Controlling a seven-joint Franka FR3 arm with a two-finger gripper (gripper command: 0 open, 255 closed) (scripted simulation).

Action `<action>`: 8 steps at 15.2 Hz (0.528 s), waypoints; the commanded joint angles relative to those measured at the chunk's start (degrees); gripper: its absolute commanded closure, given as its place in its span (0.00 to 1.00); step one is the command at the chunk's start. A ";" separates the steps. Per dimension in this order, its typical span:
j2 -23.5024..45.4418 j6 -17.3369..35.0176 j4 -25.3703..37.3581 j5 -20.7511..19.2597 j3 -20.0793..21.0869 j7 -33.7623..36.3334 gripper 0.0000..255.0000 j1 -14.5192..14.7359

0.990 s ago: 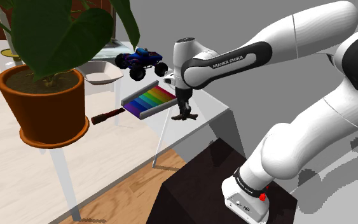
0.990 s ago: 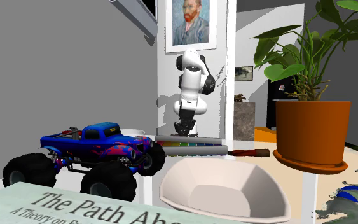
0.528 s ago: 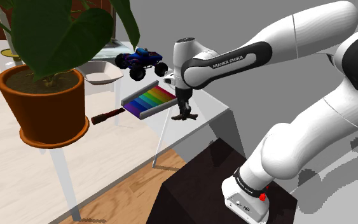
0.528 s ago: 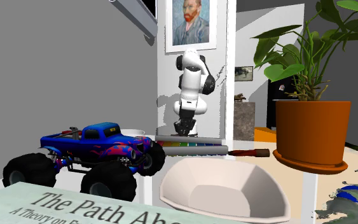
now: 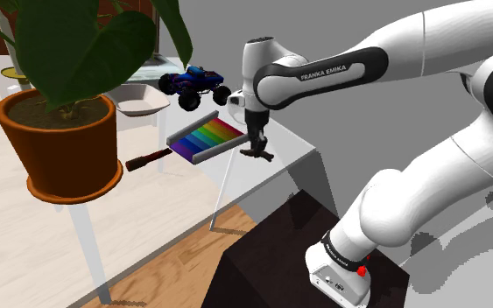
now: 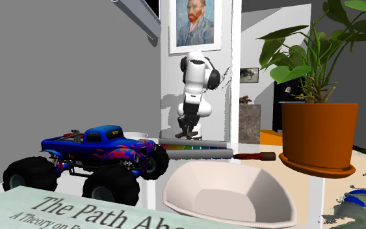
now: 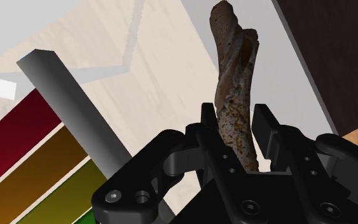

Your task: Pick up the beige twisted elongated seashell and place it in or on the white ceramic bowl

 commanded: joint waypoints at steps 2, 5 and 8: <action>-0.92 -2.55 1.62 0.21 0.03 -0.31 1.00 0.07; -1.84 -4.97 3.15 0.36 0.03 -0.65 1.00 0.10; -2.63 -7.37 4.78 0.48 0.02 -0.98 1.00 0.12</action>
